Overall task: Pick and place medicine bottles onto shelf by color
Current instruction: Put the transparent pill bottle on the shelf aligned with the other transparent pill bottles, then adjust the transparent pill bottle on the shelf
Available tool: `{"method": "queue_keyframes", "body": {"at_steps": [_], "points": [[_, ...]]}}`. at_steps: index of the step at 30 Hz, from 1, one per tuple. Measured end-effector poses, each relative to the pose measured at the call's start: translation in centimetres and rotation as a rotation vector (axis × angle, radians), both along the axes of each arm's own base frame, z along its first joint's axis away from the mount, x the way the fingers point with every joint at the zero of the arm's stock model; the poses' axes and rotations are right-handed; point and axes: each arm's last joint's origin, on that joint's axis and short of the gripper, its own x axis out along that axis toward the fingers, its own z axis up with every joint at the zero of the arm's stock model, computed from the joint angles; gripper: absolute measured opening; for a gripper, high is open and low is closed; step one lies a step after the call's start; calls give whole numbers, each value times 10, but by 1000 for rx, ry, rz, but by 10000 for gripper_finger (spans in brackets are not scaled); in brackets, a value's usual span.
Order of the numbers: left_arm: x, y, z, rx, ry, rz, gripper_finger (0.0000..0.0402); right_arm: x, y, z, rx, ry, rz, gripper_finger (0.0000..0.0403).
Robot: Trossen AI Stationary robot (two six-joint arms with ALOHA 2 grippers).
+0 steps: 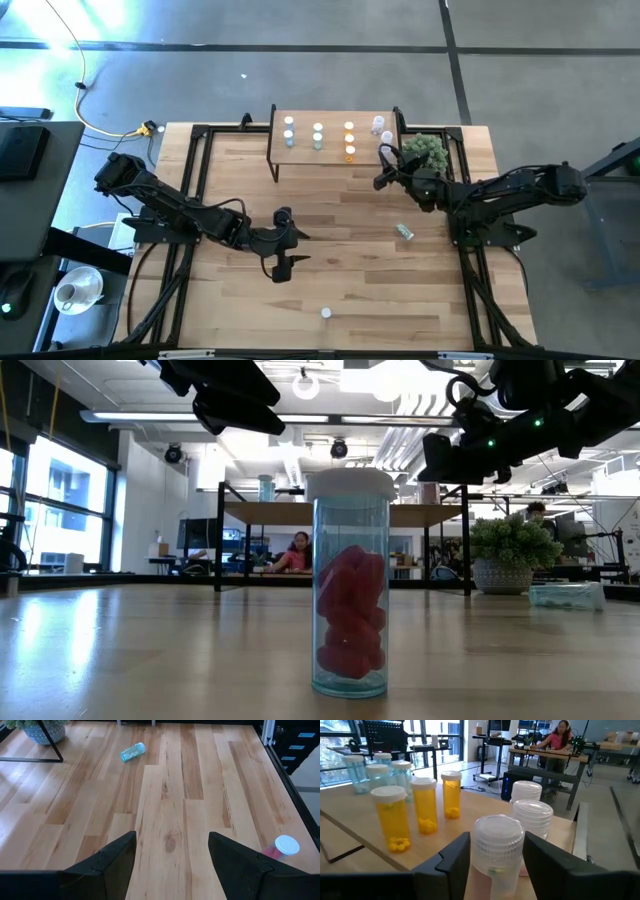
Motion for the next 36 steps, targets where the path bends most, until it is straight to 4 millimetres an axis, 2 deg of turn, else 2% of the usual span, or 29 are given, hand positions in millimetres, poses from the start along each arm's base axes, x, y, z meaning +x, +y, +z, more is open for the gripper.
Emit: {"method": "queue_keyframes", "body": {"at_steps": [6,24,31,36], "points": [[0,0,0,0,1,0,239,0,0,1,-1,-13,-3,194],[0,0,0,0,1,0,239,0,0,5,-21,-49,-1,197],[0,0,0,0,2,0,239,0,0,15,-60,-119,1,197],[0,0,-1,-1,9,-4,239,-3,0,30,-105,-163,0,197]]}}
